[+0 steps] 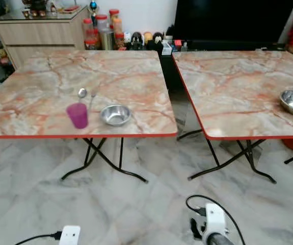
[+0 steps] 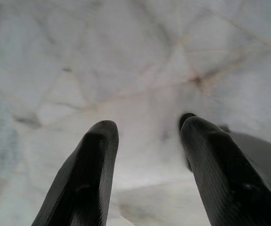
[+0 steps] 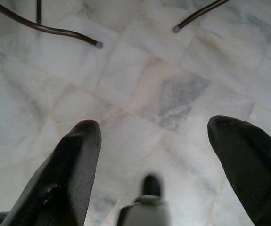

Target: Setting the table

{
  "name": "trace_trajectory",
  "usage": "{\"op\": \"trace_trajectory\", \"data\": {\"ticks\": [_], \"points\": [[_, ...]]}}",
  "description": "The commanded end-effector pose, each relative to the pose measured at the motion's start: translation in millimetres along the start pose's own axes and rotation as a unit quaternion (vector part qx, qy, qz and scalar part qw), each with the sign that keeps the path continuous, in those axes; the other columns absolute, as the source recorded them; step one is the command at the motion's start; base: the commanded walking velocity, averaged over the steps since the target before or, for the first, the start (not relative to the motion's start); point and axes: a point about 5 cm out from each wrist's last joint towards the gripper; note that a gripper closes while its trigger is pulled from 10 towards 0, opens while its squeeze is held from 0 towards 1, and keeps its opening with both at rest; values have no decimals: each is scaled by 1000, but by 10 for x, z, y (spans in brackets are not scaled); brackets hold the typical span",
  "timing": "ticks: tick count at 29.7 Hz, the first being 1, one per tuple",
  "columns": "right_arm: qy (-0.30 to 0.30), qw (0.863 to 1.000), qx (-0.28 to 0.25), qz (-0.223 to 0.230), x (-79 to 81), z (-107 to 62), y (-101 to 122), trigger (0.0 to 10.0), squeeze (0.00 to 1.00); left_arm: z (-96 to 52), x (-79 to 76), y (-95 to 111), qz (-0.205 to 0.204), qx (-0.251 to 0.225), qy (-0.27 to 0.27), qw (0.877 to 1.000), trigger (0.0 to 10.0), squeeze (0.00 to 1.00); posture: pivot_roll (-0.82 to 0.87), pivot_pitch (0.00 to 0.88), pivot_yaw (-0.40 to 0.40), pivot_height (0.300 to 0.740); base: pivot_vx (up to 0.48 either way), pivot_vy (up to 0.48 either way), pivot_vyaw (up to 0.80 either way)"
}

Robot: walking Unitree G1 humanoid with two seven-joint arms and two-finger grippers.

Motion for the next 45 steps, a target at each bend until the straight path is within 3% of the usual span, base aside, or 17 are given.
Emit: {"op": "trace_trajectory", "data": {"ticks": [1, 10, 17, 30, 45], "points": [[-14, 1000, 6, 0, -113, -6, -26, 10000, 0, 15, -74, 35, -7, -3, -6, 1000, 10000, 0, -18, 0, -3, 740, 0, 480, 0], [-4, 1000, 5, 4, -60, -2, -14, 10000, 0, 12, -50, 50, -12, -13, 1, 1000, 10000, 0, -14, 0, 0, 740, 0, 480, 0], [-2, 1000, 7, 4, -53, -4, -28, 10000, 0, 25, -55, 218, -29, -61, 0, 998, 10000, 0, -11, 0, -1, 740, 0, 429, 0], [2, 1000, 5, 5, -49, -1, -16, 10000, 0, 38, -118, 303, -46, -75, -19, 996, 10000, 0, -13, 0, -2, 740, 0, 0, 0], [7, 1000, 6, 18, -21, 2, -9, 10000, 0, 33, -106, 261, -46, -69, -13, 996, 10000, 0, -13, 0, -3, 740, 282, 0, -80]]}}
Point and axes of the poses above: a point about 5 cm out from each wrist's last joint towards the gripper, its own z axis pointing out of the wrist towards the gripper, its own y axis along the axis of the wrist's last joint, x = y × z, and after that the axes turned 13 degrees about -z, right-handed
